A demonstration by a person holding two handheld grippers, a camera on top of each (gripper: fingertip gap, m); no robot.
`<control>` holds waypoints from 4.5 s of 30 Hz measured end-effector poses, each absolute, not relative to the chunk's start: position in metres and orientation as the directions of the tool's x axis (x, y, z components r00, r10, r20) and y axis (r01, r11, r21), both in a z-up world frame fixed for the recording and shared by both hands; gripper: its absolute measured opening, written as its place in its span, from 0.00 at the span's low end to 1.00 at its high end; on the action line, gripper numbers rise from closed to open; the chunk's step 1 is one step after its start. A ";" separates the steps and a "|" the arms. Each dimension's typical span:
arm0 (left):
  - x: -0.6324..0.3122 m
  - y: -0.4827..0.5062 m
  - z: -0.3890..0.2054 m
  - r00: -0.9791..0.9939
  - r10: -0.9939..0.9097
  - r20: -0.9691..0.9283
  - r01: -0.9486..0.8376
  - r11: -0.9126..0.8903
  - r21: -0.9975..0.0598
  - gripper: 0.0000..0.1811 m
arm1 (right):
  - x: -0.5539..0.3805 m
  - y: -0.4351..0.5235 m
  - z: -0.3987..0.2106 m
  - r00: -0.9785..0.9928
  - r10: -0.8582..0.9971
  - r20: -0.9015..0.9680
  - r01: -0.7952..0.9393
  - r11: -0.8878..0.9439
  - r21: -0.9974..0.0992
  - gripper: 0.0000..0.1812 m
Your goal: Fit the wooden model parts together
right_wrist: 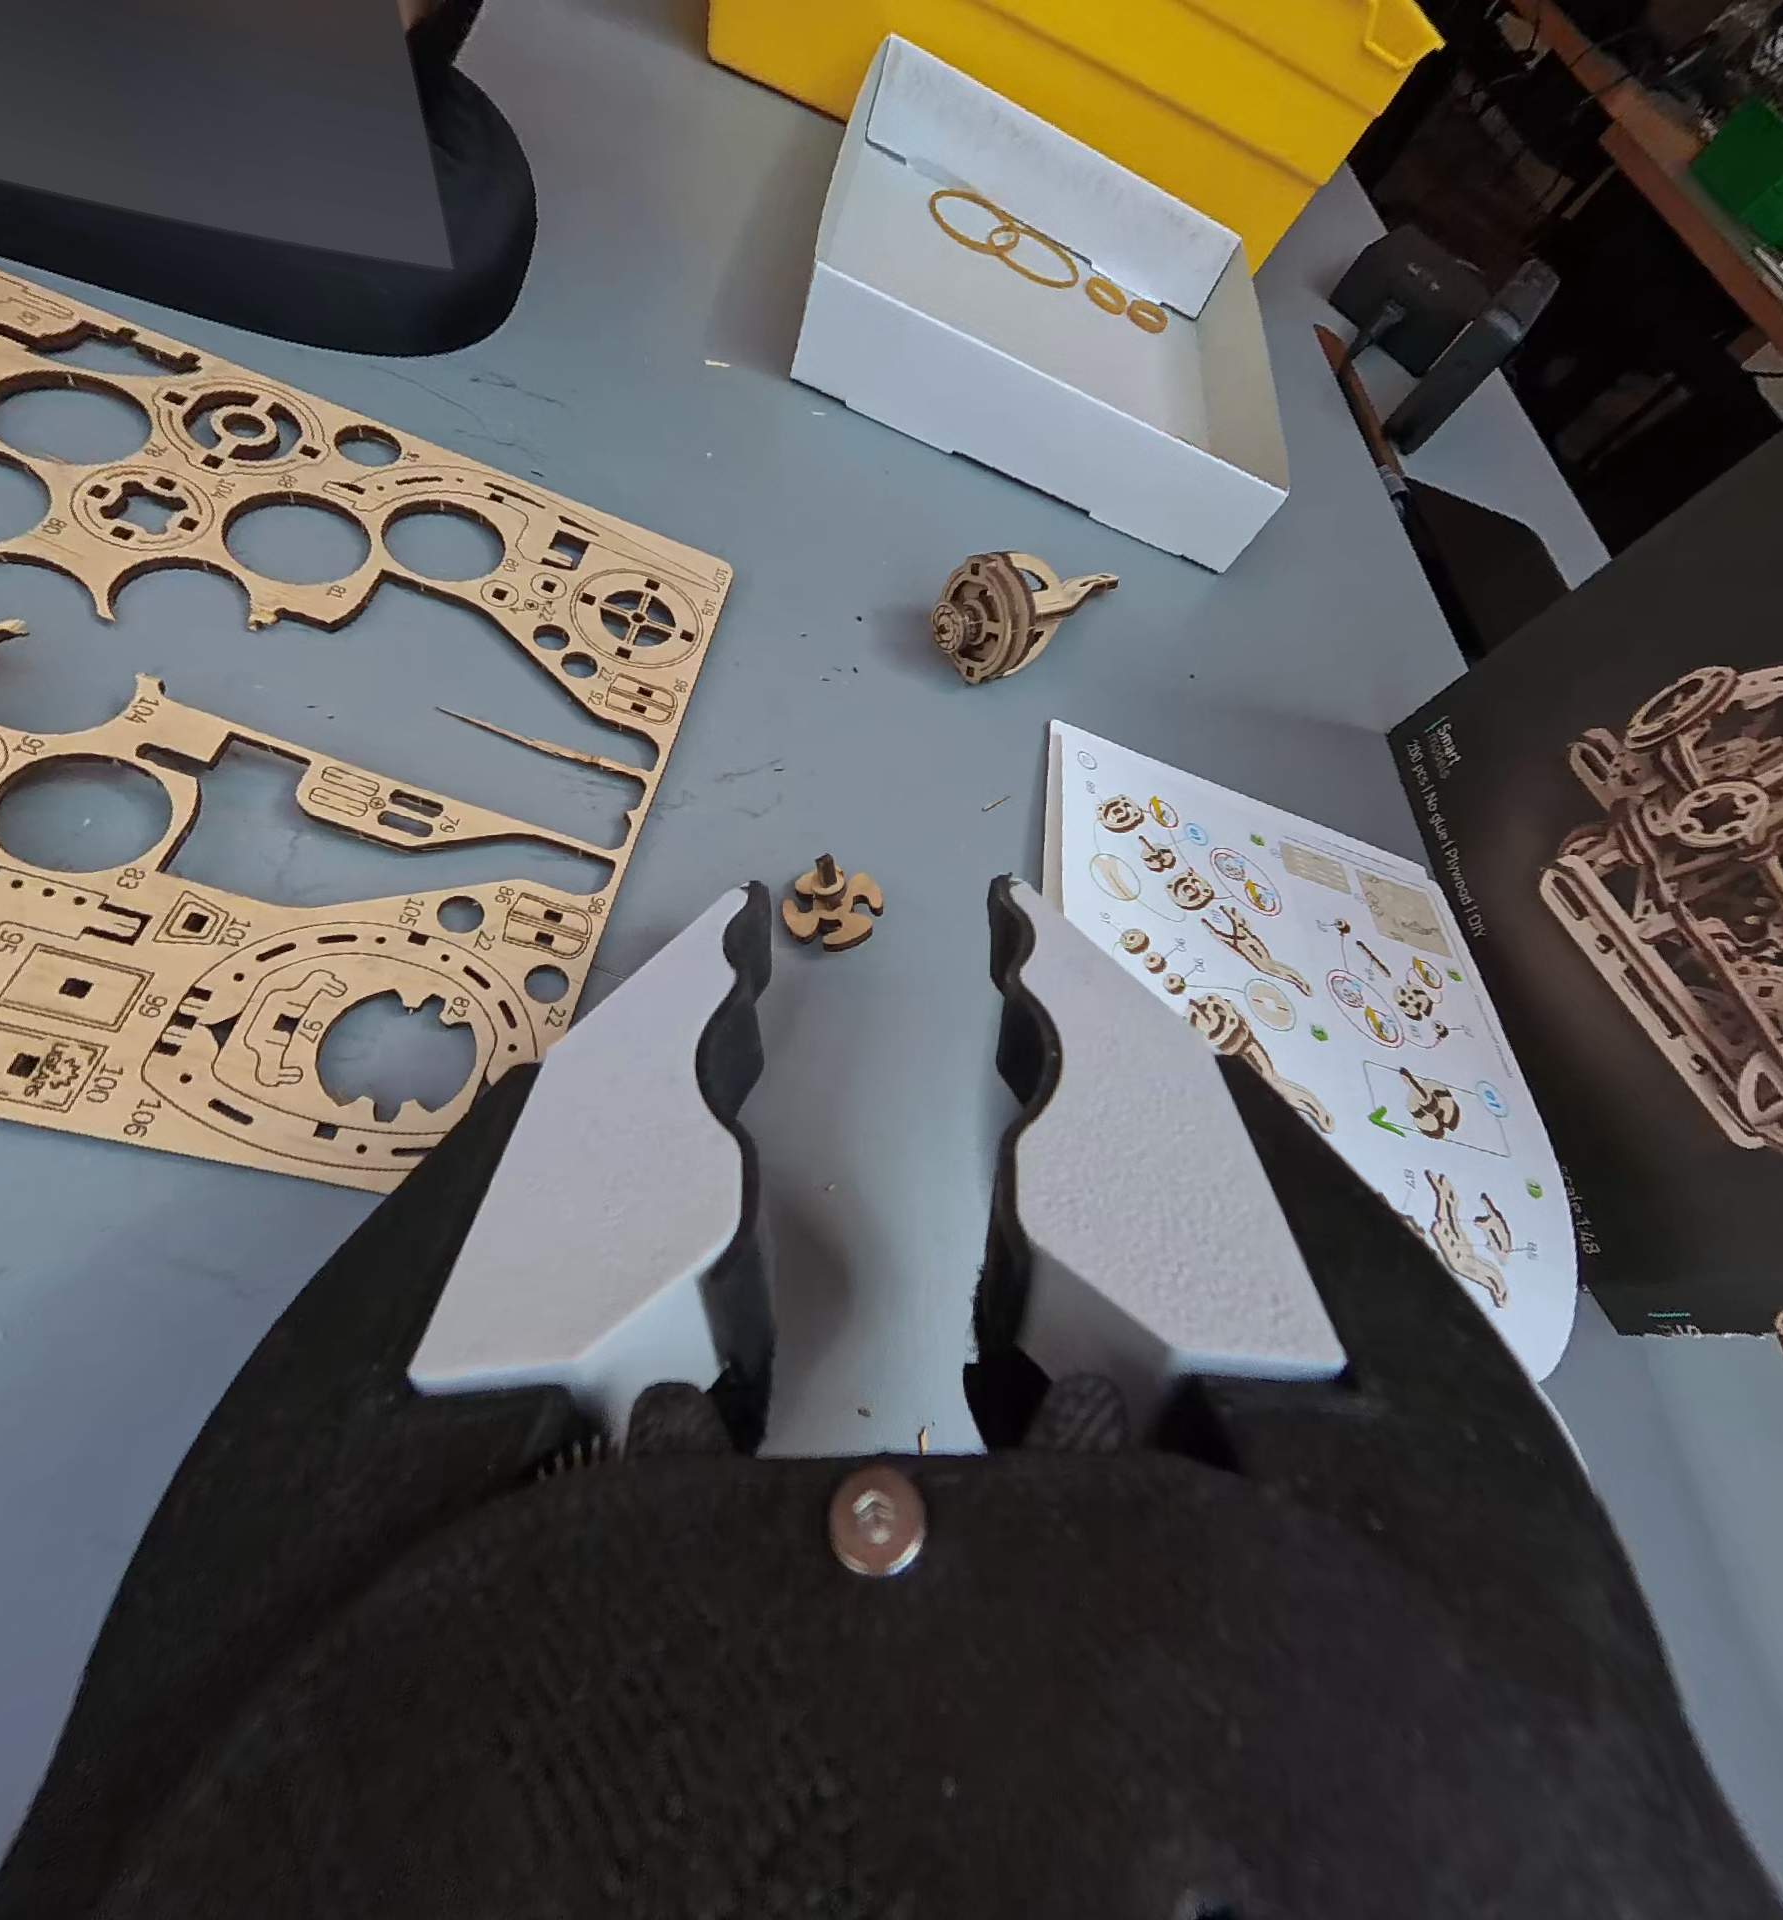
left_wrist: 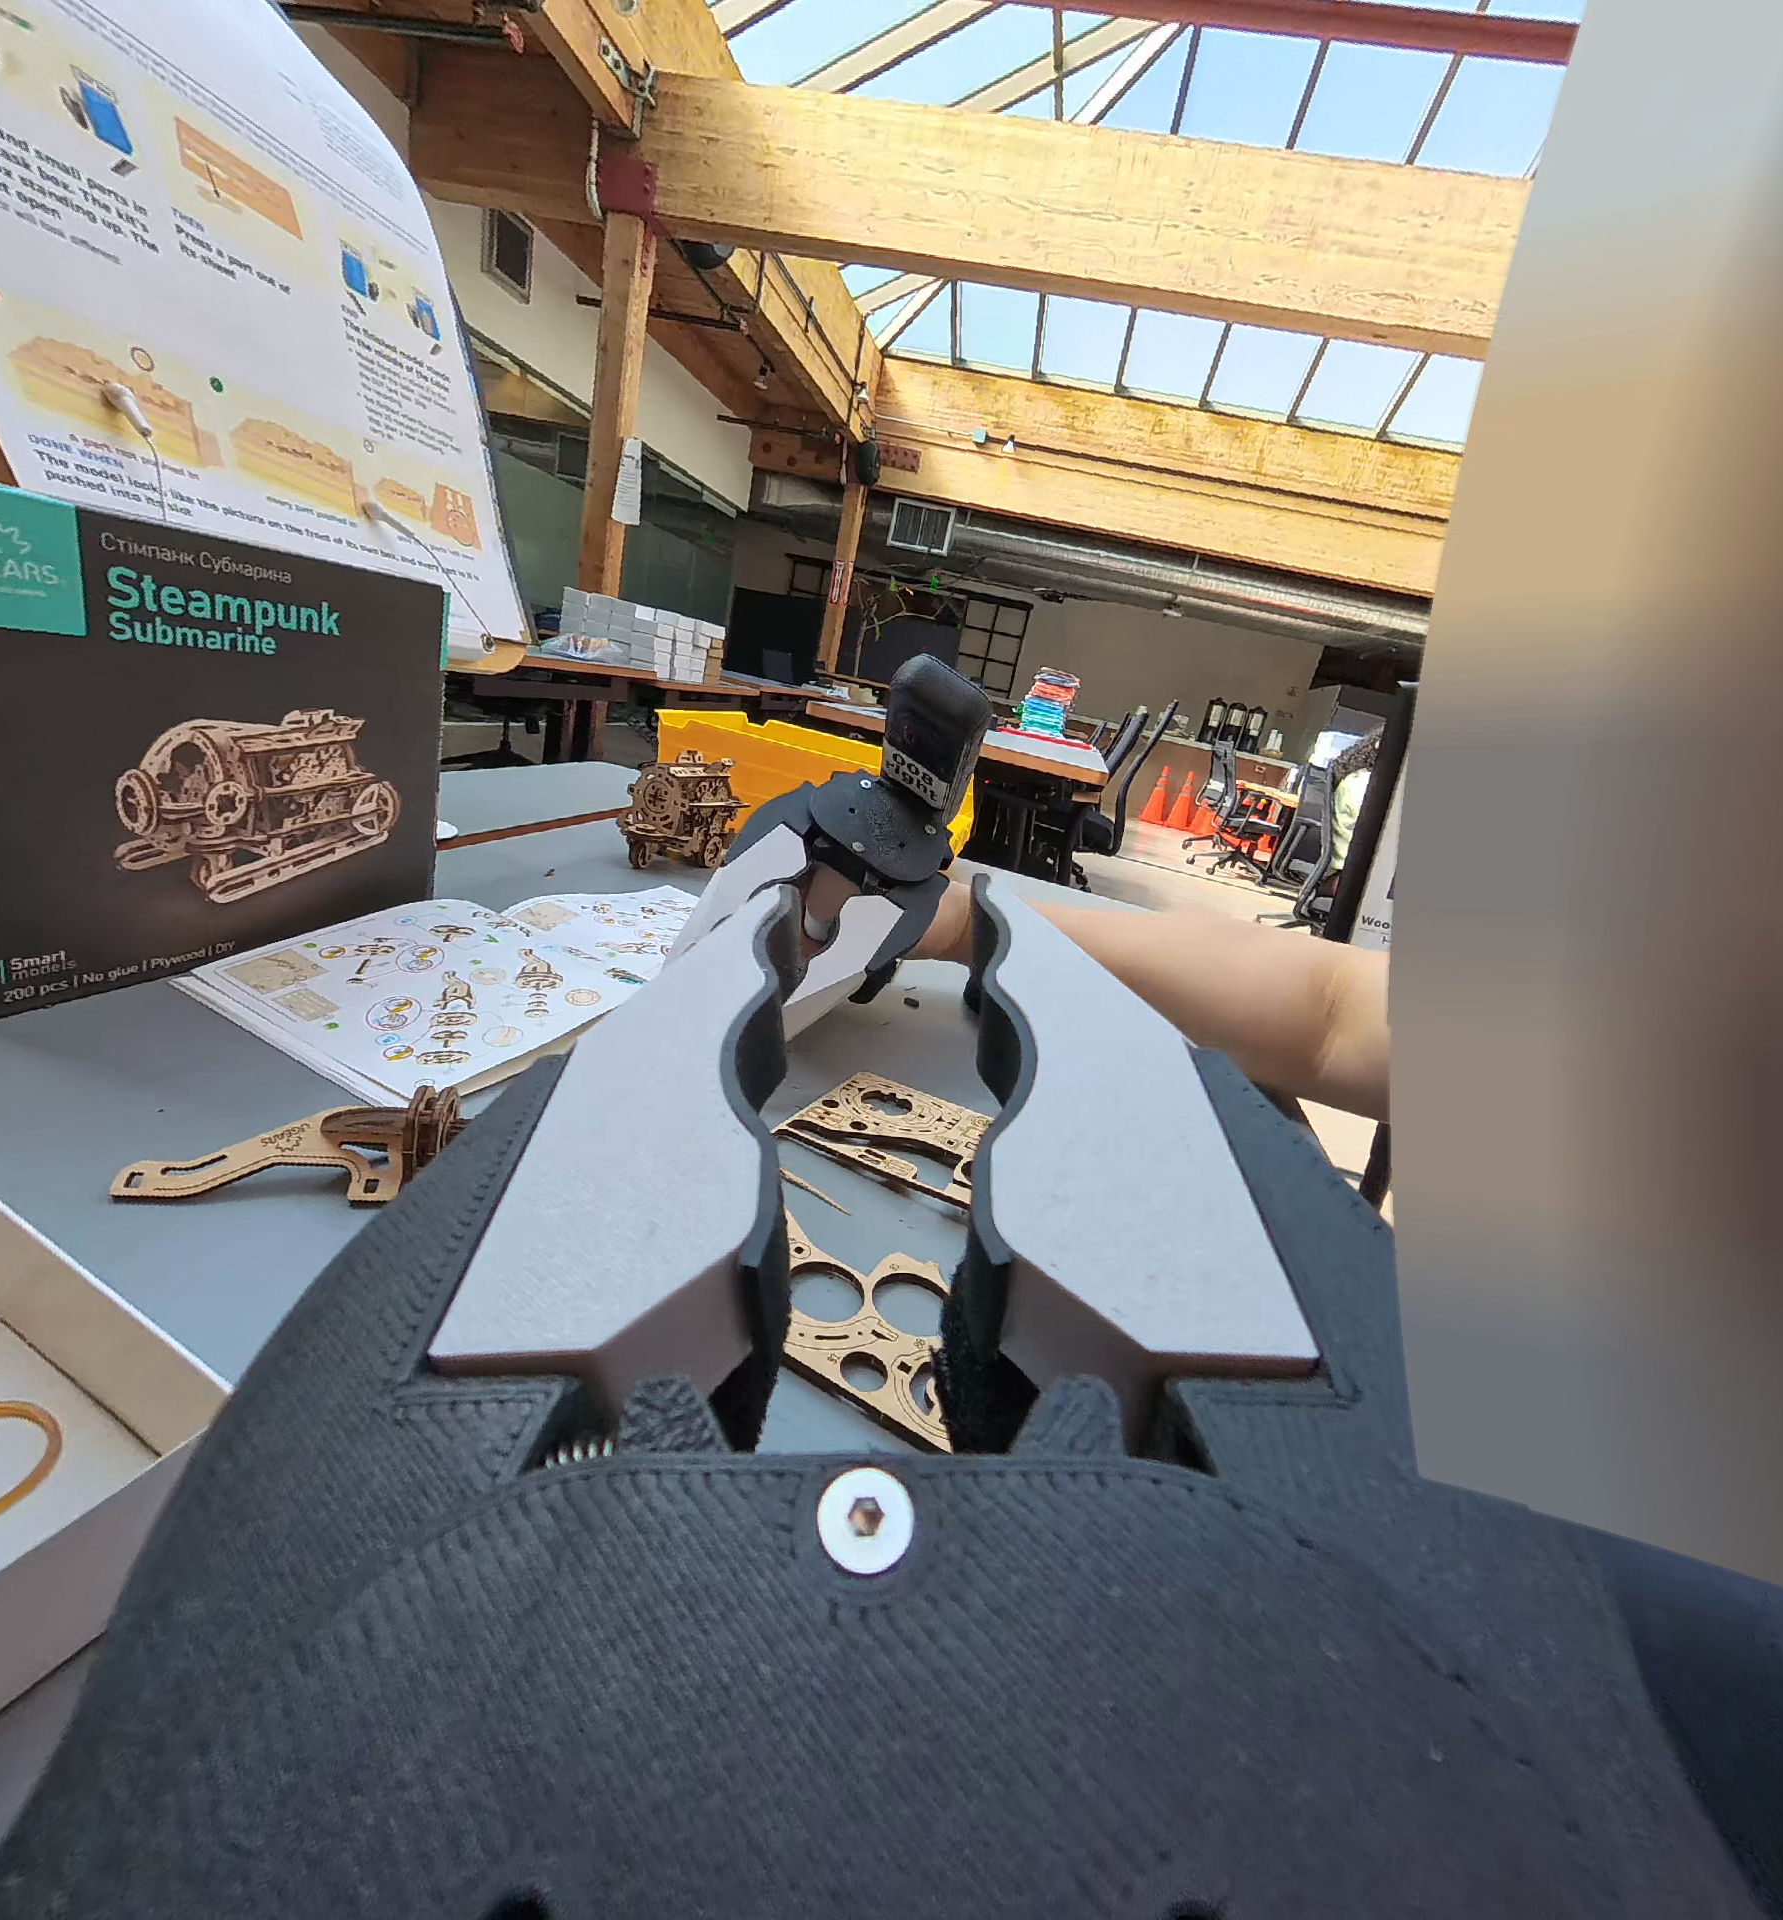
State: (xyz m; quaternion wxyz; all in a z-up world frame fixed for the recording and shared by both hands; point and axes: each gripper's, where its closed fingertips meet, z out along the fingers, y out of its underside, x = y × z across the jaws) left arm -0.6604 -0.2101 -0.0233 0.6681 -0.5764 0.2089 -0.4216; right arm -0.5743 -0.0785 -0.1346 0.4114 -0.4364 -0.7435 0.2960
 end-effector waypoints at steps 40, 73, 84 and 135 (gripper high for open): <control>-0.664 -0.211 -0.022 0.690 -0.715 0.113 0.233 0.071 -0.970 0.28 | -0.427 0.046 -0.055 0.804 0.246 0.541 0.537 0.091 -0.839 0.28; -0.710 -0.180 -0.036 0.911 -0.356 -0.207 -0.173 0.123 -0.977 0.21 | -0.441 0.010 -0.044 0.789 0.336 0.514 0.463 0.225 -0.857 0.29; -0.745 -0.170 -0.029 0.942 -0.314 -0.120 -0.095 0.095 -0.991 0.23 | -0.442 0.009 -0.052 0.814 0.415 0.406 0.371 0.165 -0.914 0.30; -0.712 -0.174 -0.048 0.905 -0.332 -0.265 -0.233 0.133 -0.963 0.23 | -0.566 -0.106 -0.132 -0.029 0.913 0.407 0.478 0.370 -0.796 0.20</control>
